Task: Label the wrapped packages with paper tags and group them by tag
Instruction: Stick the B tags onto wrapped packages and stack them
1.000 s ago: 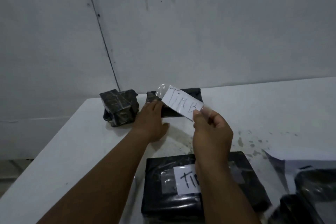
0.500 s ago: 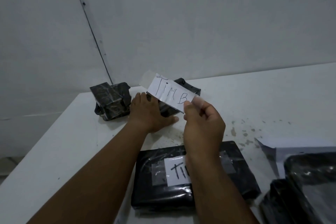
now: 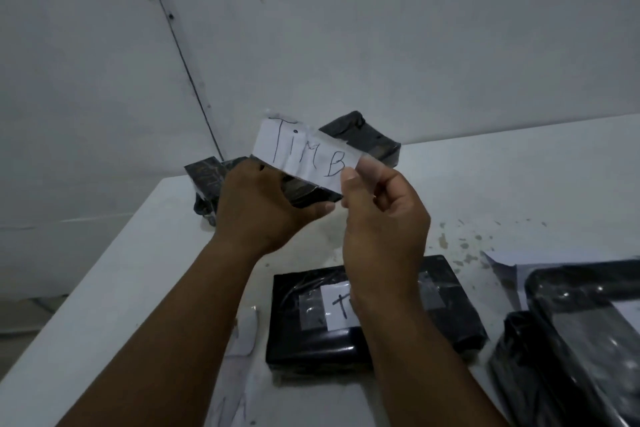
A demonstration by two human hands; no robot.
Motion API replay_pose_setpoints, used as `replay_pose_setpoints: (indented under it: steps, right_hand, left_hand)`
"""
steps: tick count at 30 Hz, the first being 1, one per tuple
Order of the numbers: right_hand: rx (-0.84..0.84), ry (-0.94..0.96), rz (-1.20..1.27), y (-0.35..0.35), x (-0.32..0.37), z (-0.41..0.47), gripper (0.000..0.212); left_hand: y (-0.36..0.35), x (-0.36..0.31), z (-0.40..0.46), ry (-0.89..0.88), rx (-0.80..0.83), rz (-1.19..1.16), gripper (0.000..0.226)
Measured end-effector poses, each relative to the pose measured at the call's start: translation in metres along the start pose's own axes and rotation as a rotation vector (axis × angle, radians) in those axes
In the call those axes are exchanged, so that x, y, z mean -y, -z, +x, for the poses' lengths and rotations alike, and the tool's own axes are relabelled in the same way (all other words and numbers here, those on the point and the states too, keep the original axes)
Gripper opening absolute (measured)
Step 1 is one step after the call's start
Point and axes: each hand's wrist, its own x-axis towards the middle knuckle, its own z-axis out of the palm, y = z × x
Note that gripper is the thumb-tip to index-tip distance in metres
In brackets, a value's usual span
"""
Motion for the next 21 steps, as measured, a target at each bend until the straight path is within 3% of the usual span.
replay_pose_setpoints:
  steps: [3, 7, 10, 13, 17, 21]
  right_hand:
    - [0.026, 0.061, 0.007, 0.002, 0.015, -0.012, 0.010]
    - [0.119, 0.112, -0.029, 0.007, 0.038, -0.037, 0.011]
    - [0.198, 0.114, -0.109, 0.016, 0.050, -0.056, 0.012]
    - [0.262, 0.125, -0.191, 0.026, 0.060, -0.074, 0.012]
    - [0.386, 0.101, -0.275, 0.045, 0.073, -0.101, 0.011]
    - [0.432, 0.002, -0.309, 0.066, 0.081, -0.119, 0.012]
  left_hand:
    - [0.032, -0.001, -0.027, 0.051, 0.008, -0.003, 0.074]
    - [0.070, -0.001, -0.075, 0.090, 0.062, -0.016, 0.102]
    - [0.093, -0.004, -0.114, 0.130, 0.080, -0.070, 0.112]
    - [0.110, -0.010, -0.146, 0.127, 0.097, -0.092, 0.107]
    - [0.125, -0.018, -0.181, 0.159, 0.110, -0.150, 0.076]
    - [0.129, -0.017, -0.210, 0.176, 0.176, -0.187, 0.087]
